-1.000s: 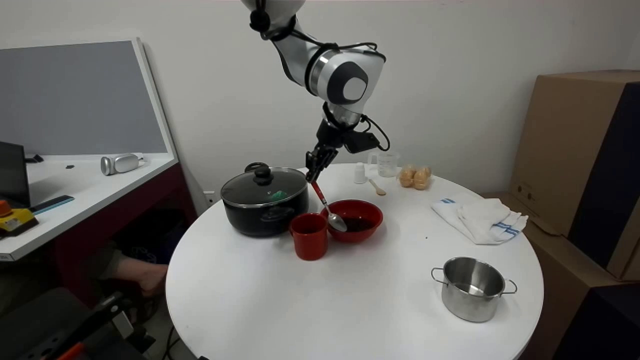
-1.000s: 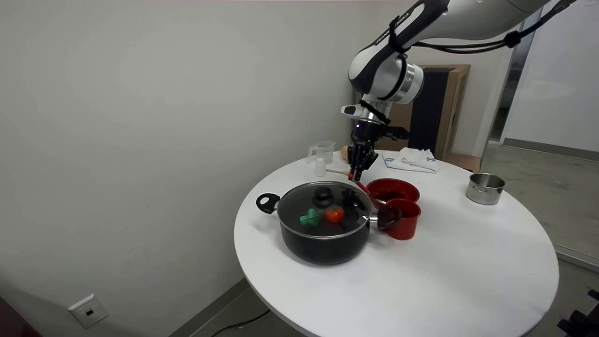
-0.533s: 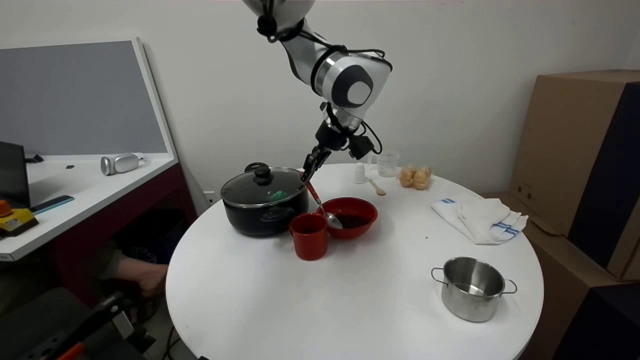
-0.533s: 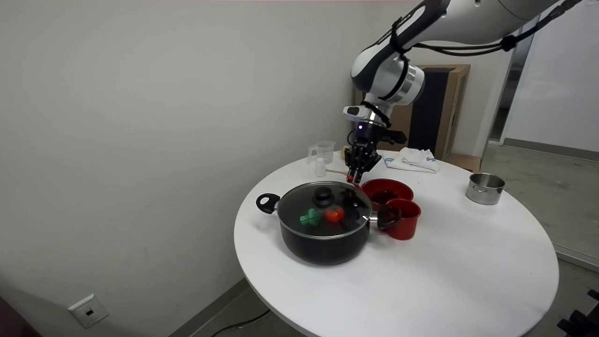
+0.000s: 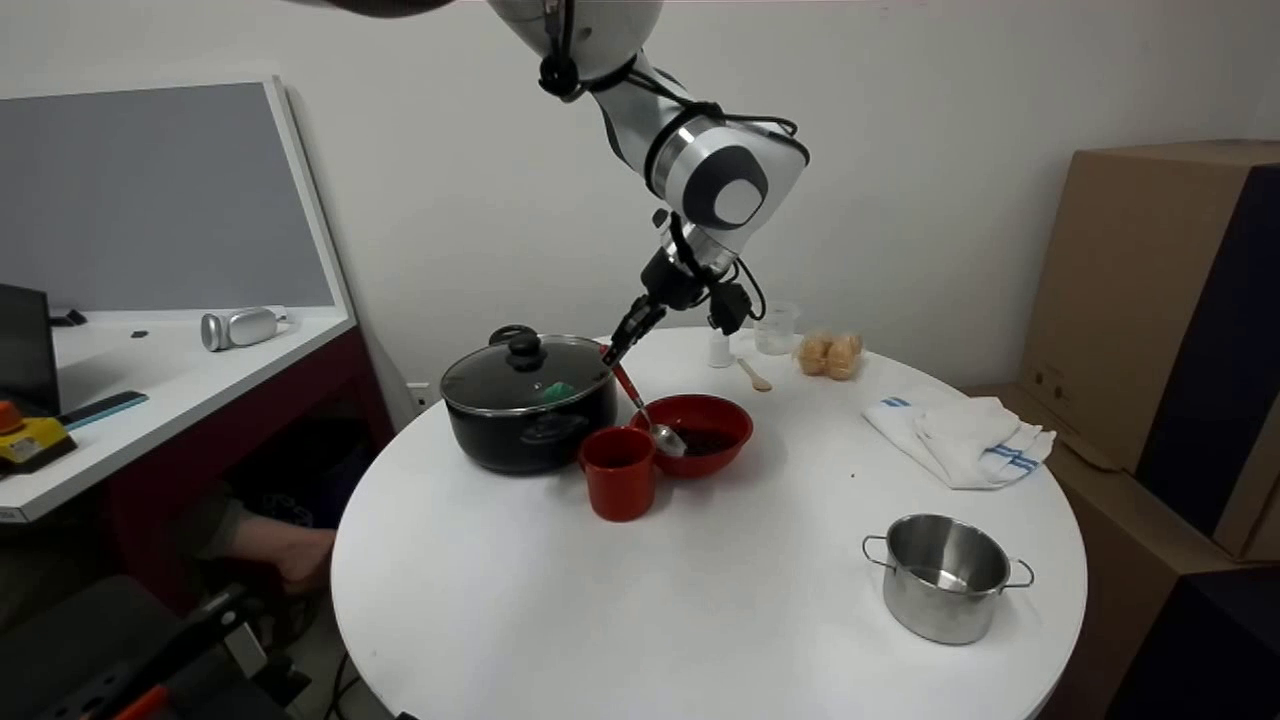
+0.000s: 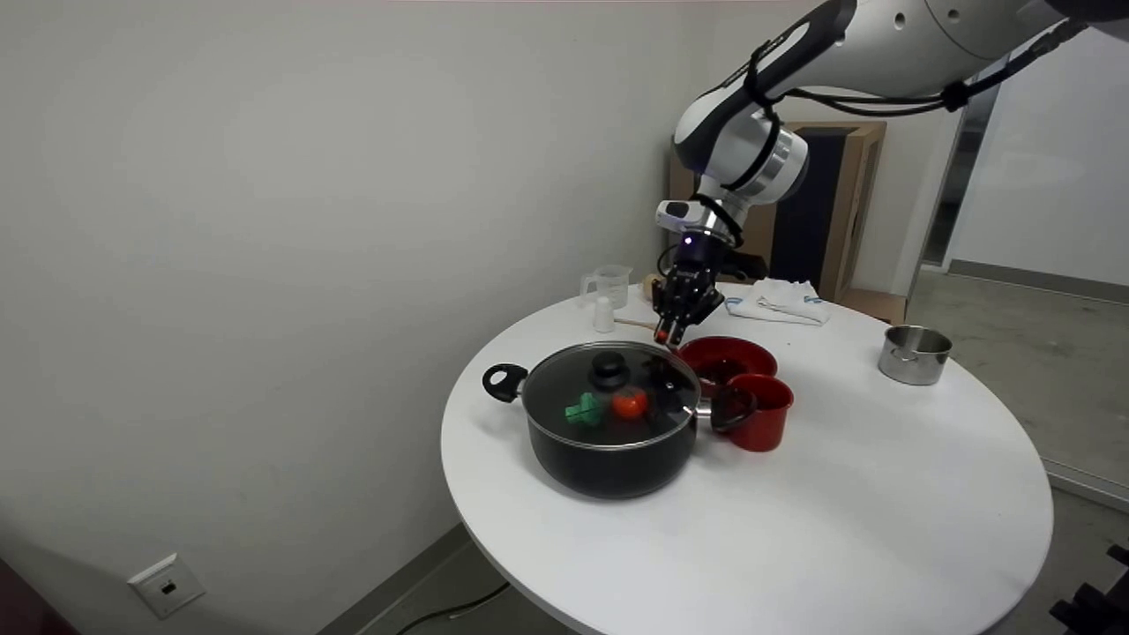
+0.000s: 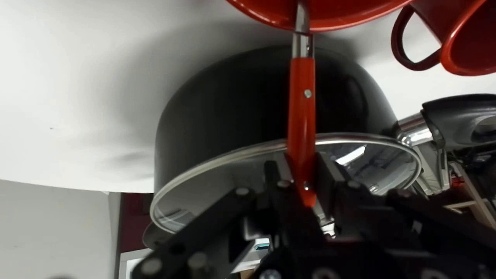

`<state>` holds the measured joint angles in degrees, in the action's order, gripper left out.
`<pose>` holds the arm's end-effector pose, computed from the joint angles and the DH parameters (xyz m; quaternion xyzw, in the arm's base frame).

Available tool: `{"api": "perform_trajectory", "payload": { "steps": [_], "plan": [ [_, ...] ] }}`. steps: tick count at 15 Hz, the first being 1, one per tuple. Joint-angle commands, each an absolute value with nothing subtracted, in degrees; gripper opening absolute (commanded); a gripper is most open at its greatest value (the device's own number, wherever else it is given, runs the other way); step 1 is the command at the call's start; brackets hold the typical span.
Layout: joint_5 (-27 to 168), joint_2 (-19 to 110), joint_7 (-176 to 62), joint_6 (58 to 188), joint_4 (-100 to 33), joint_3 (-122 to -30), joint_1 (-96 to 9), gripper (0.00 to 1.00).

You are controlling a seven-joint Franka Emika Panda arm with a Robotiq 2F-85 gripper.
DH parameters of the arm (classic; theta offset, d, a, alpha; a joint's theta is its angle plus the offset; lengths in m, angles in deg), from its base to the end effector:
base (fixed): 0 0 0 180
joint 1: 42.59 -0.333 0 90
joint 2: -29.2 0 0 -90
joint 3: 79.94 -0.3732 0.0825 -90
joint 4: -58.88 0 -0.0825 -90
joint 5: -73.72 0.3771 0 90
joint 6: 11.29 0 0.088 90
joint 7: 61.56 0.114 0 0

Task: Use the spoon to scope some of the contents of the red bowl

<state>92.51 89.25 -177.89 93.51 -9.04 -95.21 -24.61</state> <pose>0.7544 -0.0672 0.1680 -0.6070 -0.7256 -0.1407 0.2920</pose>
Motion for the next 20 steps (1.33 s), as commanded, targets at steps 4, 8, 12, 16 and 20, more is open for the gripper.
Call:
{"api": "perform_trajectory", "payload": {
  "steps": [4, 8, 12, 16, 20],
  "plan": [
    [94.55, 92.22, -181.95, 92.69, -5.64, -93.67, -23.56, 0.05],
    [93.49, 92.52, -181.11, 92.18, -4.31, -91.86, -23.71, 0.05],
    [92.84, 92.36, -180.13, 92.39, -3.94, -90.47, -24.13, 0.05],
    [91.39, 92.56, -178.38, 91.46, -3.43, -88.24, -24.36, 0.05],
    [89.15, 93.64, -175.17, 90.62, -2.79, -85.56, -24.74, 0.05]
  ]
}}
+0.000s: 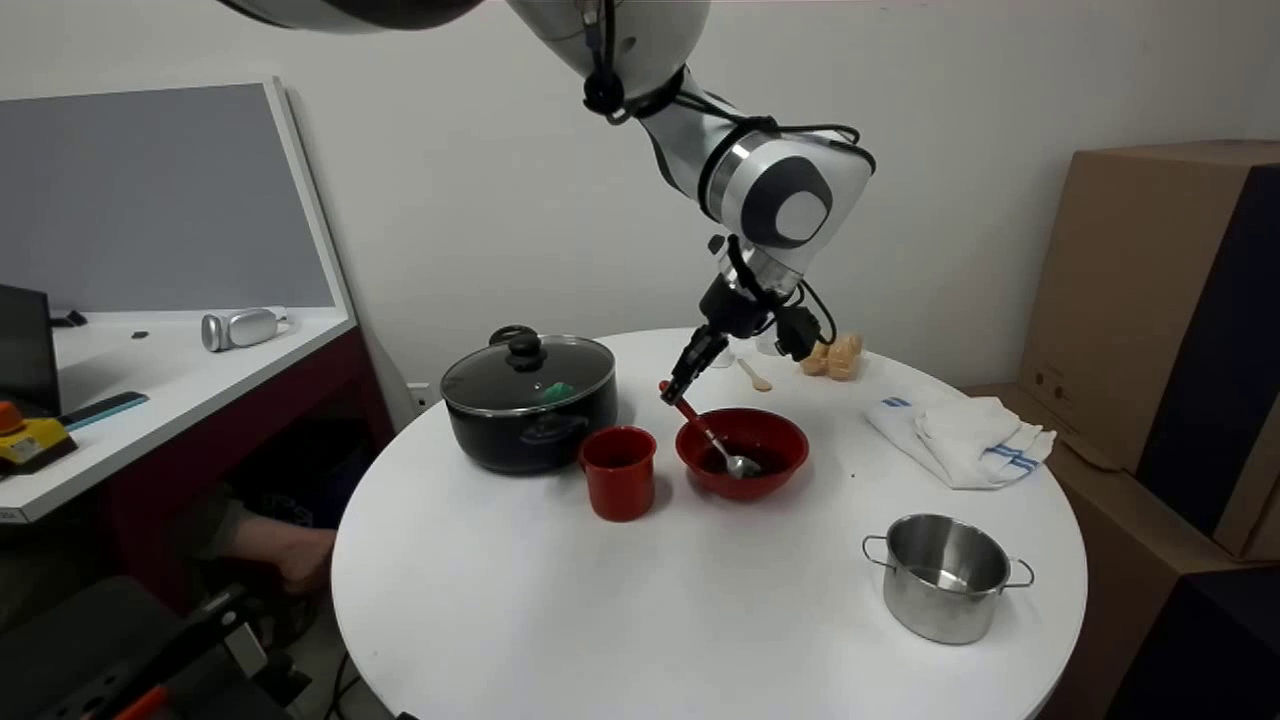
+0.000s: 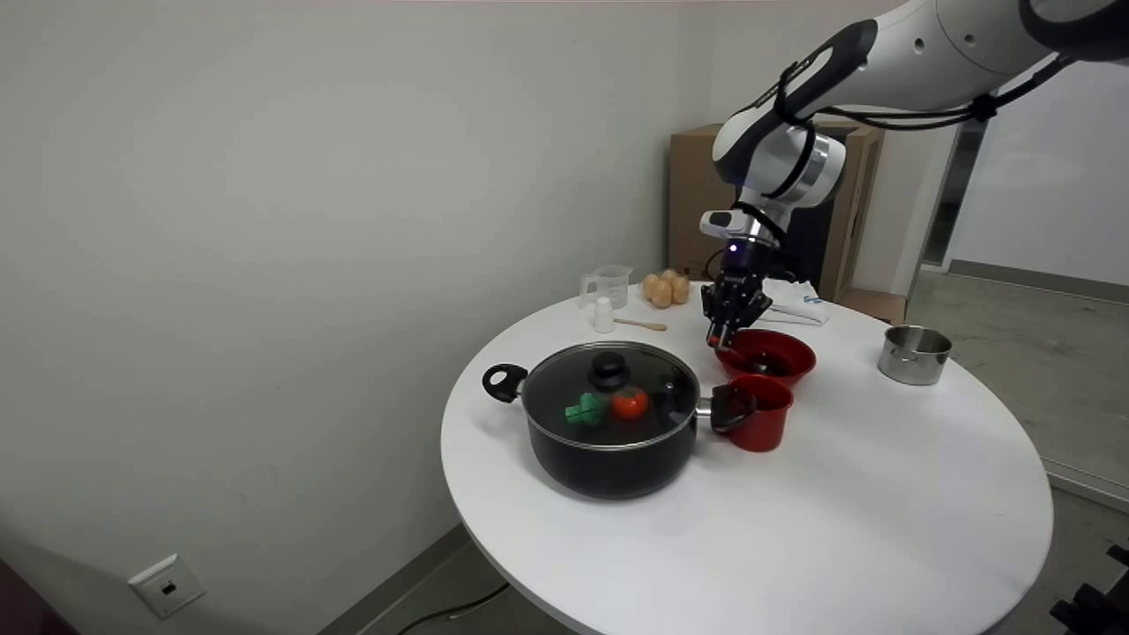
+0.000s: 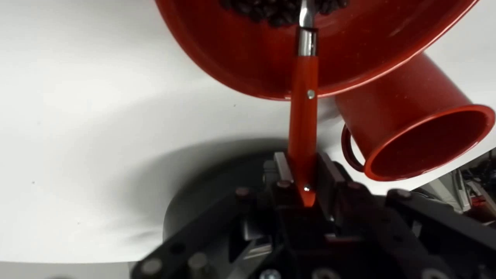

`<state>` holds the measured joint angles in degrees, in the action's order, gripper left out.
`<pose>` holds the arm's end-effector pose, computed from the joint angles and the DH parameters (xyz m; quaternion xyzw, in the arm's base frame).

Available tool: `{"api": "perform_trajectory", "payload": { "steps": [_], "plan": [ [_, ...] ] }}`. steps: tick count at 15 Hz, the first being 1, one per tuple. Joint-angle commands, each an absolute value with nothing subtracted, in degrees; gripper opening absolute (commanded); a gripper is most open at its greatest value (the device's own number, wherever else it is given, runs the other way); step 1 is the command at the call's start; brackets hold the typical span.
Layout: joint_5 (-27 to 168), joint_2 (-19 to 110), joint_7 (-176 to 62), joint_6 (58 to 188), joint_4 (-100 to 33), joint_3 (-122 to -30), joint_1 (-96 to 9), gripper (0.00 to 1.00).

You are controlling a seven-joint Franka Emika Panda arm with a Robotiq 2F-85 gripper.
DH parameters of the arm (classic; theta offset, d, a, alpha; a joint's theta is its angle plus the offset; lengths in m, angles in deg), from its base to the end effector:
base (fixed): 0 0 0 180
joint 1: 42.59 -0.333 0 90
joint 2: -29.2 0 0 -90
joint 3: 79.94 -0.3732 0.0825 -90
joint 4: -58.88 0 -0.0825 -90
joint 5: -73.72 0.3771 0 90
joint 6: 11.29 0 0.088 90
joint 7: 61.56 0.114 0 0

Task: Use the spoon to scope some of the contents of the red bowl

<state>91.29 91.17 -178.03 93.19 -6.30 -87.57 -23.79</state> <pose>0.7454 -0.1517 0.1450 -0.6510 -0.7071 -0.0970 0.2584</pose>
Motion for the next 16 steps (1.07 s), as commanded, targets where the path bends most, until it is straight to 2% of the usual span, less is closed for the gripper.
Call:
{"api": "perform_trajectory", "payload": {
  "steps": [1, 16],
  "plan": [
    [88.55, 93.93, -174.68, 90.25, -2.5, -85.28, -24.77, 0.05],
    [80.72, 95.08, -158.08, 85.63, 1.01, -83.26, -29.31, 0.05]
  ]
}}
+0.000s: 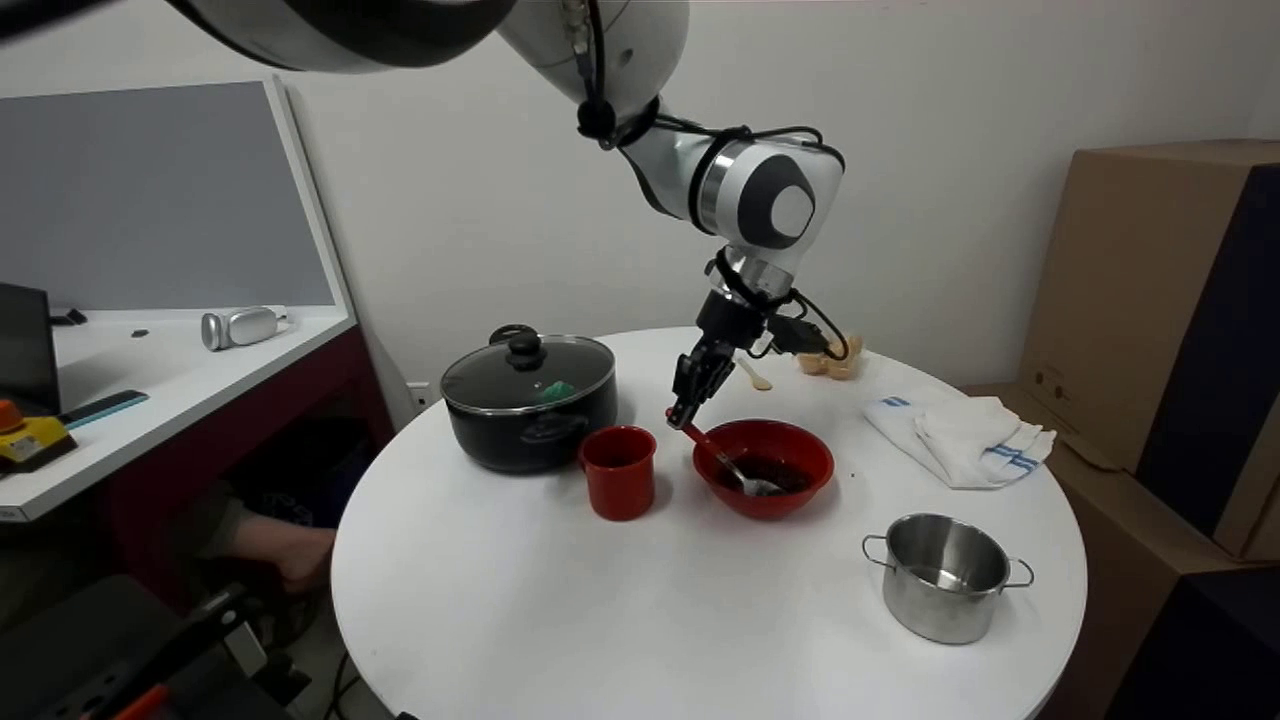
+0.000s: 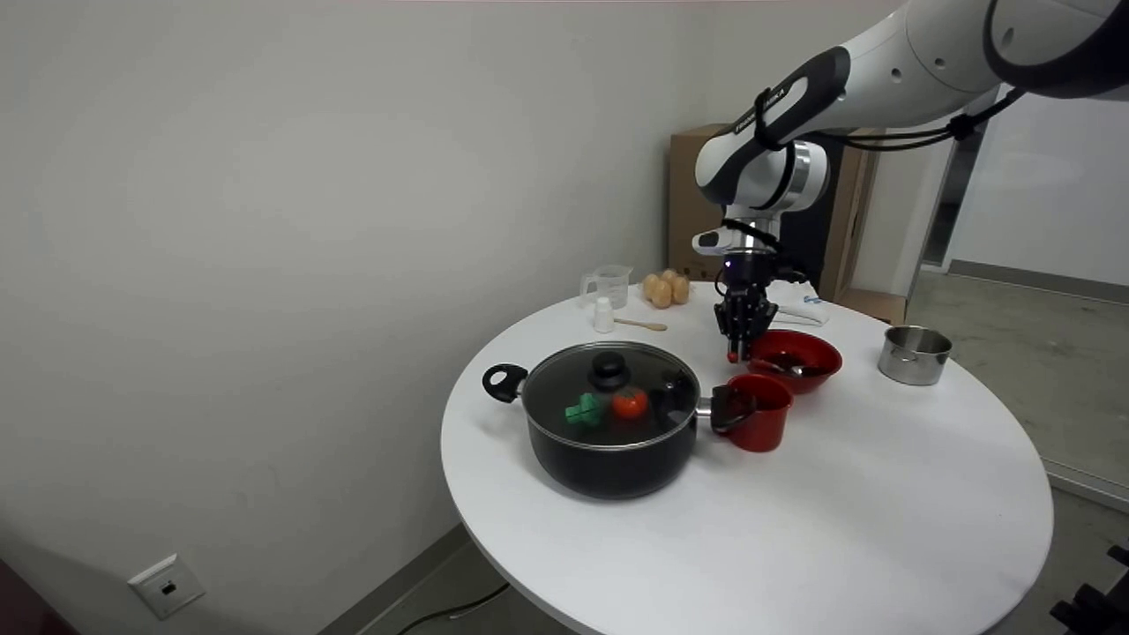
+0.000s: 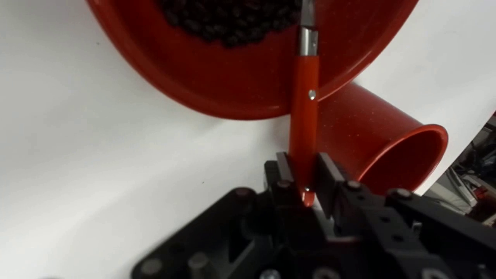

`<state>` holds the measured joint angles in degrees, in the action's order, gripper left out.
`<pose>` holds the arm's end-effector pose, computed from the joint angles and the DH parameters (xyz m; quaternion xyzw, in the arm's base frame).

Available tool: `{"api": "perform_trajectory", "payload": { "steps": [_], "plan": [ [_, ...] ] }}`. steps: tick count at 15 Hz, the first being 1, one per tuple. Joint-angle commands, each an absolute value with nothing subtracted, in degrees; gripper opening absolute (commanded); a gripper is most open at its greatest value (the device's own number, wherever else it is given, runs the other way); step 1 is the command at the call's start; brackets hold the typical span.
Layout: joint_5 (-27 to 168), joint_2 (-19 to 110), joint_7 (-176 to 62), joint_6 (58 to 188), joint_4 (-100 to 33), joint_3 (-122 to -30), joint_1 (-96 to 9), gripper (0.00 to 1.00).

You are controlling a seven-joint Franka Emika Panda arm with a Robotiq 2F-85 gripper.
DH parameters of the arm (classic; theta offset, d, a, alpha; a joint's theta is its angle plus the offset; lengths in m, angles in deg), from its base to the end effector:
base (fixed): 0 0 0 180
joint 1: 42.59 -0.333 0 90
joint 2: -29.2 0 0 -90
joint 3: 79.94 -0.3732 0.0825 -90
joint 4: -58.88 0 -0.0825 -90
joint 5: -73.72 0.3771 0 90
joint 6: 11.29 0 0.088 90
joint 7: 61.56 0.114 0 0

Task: Use the spoon to scope some of the contents of the red bowl

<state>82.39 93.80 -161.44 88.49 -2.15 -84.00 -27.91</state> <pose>0.7444 -0.1424 0.1280 -0.7185 -0.6509 0.0396 0.2418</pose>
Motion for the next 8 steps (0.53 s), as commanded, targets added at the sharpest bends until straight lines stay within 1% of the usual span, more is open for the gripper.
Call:
{"api": "perform_trajectory", "payload": {
  "steps": [1, 8],
  "plan": [
    [80.33, 94.85, -156.96, 85.68, 0.79, -83.19, -29.75, 0.05],
    [78.07, 92.89, -151.7, 86.55, 0.04, -83.17, -31.72, 0.05]
  ]
}}
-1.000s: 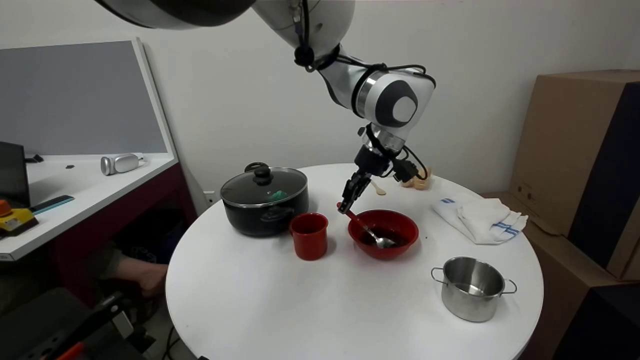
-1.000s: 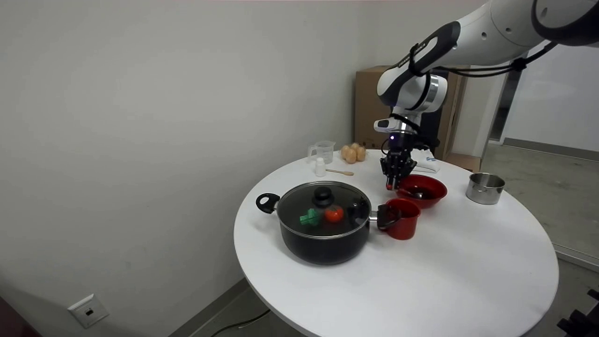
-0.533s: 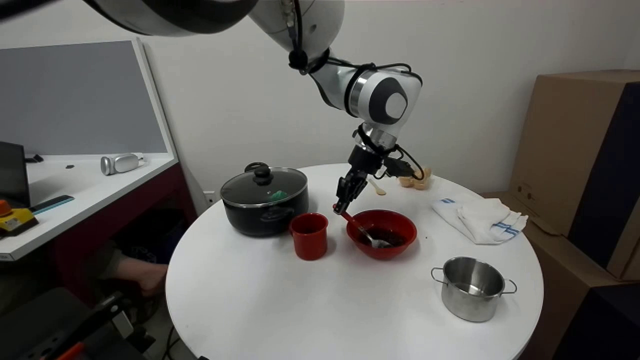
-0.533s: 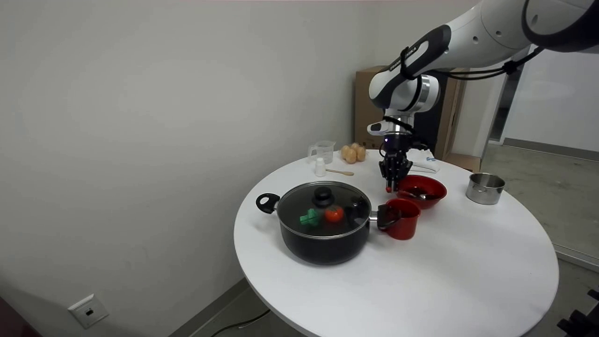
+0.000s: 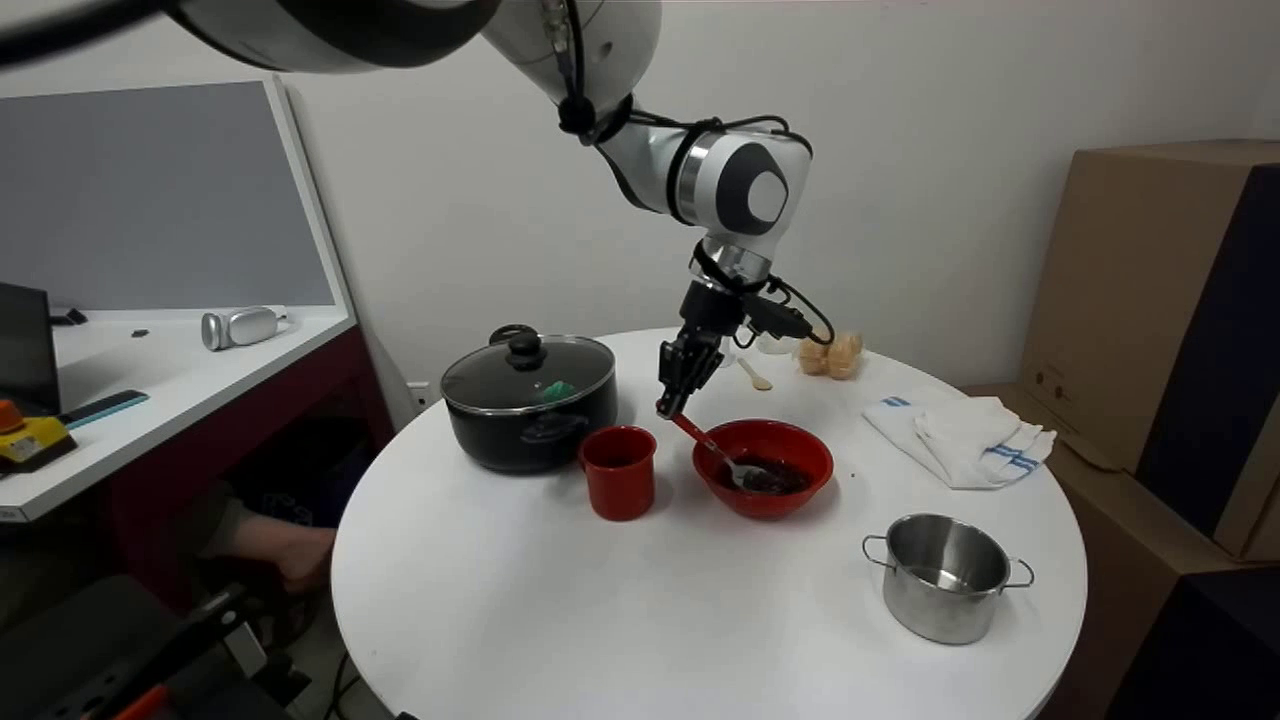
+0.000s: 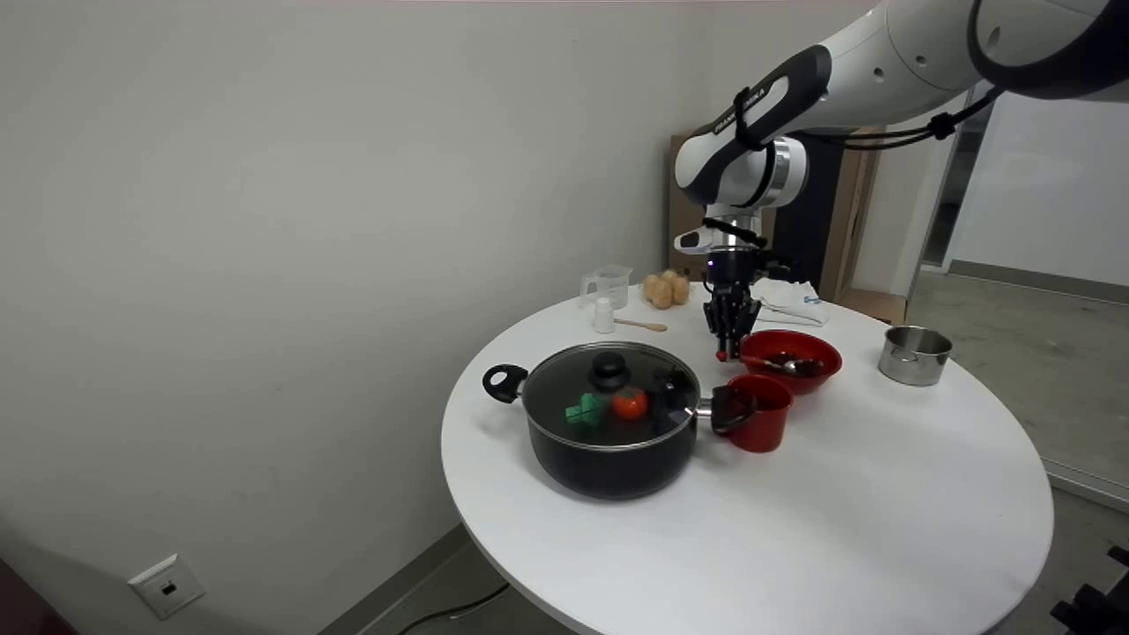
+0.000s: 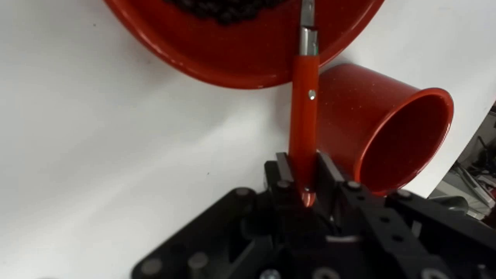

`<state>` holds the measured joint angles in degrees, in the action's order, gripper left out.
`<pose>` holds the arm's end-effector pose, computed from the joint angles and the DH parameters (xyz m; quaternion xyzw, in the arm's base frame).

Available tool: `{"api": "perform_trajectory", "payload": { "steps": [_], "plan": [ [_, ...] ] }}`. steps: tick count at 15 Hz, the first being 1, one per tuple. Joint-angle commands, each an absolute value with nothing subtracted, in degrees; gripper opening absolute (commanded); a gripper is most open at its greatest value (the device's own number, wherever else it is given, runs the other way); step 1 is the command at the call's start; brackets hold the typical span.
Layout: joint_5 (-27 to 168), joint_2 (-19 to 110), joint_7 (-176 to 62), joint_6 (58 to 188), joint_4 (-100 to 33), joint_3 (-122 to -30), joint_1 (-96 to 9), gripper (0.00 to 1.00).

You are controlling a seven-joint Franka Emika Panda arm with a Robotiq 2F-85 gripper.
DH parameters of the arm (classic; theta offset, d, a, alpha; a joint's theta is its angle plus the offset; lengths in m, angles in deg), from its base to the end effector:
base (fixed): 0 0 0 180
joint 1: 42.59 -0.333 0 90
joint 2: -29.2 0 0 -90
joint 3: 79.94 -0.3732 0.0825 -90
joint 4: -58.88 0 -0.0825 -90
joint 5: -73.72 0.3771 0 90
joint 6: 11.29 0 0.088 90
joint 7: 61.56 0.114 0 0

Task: Use the spoon to scope some of the contents of the red bowl

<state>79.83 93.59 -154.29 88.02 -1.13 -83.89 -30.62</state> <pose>0.7537 -0.1134 0.1366 -0.7402 -0.6314 0.0727 0.2194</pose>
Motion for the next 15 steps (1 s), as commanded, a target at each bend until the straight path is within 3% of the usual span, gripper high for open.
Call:
{"api": "perform_trajectory", "payload": {
  "steps": [1, 15],
  "plan": [
    [77.84, 92.78, -151.21, 86.46, 0.28, -83.18, -31.88, 0.05],
    [74.6, 88.99, -147.71, 85.87, 4.13, -83.33, -34.29, 0.05]
  ]
}}
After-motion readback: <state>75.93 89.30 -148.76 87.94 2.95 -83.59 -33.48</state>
